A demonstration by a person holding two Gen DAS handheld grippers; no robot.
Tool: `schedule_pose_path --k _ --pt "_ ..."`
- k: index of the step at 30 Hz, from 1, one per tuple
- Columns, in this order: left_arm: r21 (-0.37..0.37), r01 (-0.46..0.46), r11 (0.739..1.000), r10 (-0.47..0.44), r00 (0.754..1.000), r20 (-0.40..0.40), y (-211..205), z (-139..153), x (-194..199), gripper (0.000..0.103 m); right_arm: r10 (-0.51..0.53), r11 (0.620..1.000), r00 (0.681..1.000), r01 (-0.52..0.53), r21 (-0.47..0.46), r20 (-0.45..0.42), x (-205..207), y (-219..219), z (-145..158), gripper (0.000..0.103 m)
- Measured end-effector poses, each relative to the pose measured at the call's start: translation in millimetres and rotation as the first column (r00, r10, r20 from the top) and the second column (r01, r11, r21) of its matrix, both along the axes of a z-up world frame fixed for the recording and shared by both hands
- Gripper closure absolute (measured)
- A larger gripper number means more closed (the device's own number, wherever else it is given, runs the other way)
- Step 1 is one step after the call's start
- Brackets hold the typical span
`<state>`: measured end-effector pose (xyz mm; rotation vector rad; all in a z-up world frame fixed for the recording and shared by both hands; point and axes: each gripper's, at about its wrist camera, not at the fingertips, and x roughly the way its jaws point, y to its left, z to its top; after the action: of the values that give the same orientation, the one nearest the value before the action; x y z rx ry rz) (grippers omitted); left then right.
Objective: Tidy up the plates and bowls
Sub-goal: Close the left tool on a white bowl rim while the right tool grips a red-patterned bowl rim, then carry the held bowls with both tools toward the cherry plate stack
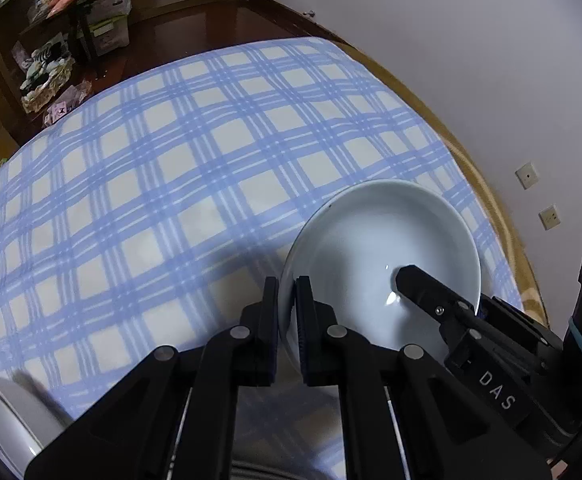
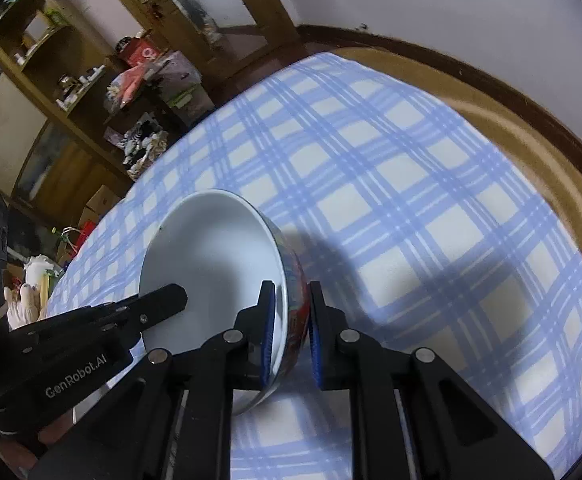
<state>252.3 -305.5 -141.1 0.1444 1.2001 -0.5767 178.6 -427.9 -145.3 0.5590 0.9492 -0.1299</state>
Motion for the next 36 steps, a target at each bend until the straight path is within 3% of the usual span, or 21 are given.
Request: schedule_pose_path --k 7,13,17,22,28,36 --pt "-0.002 -0.042 0.999 0.042 0.999 0.0 28.9 13.2 -7.1 0.094 0.044 0.999 0.999 -0.044 0.008 0.032 -1.0 19.3 11.2 0.086" --pt "-0.003 -0.104 0.995 0.104 0.995 0.006 64.7 27.2 -15.4 0.094 0.116 0.993 0.992 -0.114 -0.034 0.047 -0.3 51.5 25.1 0.086" --pt "0.009 -0.149 0.989 0.149 0.987 0.053 92.2 40.5 -24.9 0.093 0.157 0.987 0.985 -0.155 -0.03 0.068 1.7 75.9 36.0 0.086" --pt "0.002 -0.204 0.979 0.204 0.978 0.039 124.6 43.7 -28.9 0.092 0.204 0.978 0.976 -0.2 -0.055 0.077 2.1 107.1 43.4 0.086" --pt "0.028 -0.255 0.967 0.253 0.966 0.058 164.7 55.0 -45.9 0.093 0.276 0.961 0.955 -0.274 -0.034 0.109 -0.6 139.2 50.0 0.086" --pt "-0.011 -0.315 0.949 0.315 0.946 0.078 218.4 80.8 -74.1 0.093 0.381 0.924 0.905 -0.382 -0.033 0.187 -8.2 181.7 75.4 0.086"
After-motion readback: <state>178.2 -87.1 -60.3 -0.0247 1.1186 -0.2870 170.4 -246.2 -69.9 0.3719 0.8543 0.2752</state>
